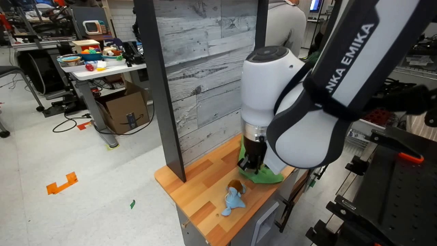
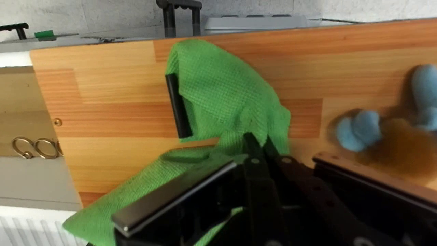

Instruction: Move the green cloth to the left

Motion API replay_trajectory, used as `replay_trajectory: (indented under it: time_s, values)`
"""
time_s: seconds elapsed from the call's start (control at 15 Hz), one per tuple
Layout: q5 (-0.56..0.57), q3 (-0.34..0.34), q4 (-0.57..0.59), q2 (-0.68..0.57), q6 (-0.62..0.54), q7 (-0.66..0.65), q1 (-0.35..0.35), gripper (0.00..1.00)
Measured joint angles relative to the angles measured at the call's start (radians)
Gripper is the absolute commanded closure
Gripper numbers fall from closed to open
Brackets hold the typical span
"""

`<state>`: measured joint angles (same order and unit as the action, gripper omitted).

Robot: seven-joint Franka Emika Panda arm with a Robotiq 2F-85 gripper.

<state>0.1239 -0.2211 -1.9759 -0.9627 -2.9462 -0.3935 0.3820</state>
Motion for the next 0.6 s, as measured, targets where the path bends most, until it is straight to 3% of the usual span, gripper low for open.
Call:
replay_trajectory:
  time_s: [0.13,0.6]
  values:
    - [-0.012,-0.004,0.022,-0.033,0.000,-0.006,0.015,0.66]
    - [-0.108,-0.016,0.042,-0.024,0.040,-0.042,0.015,0.15]
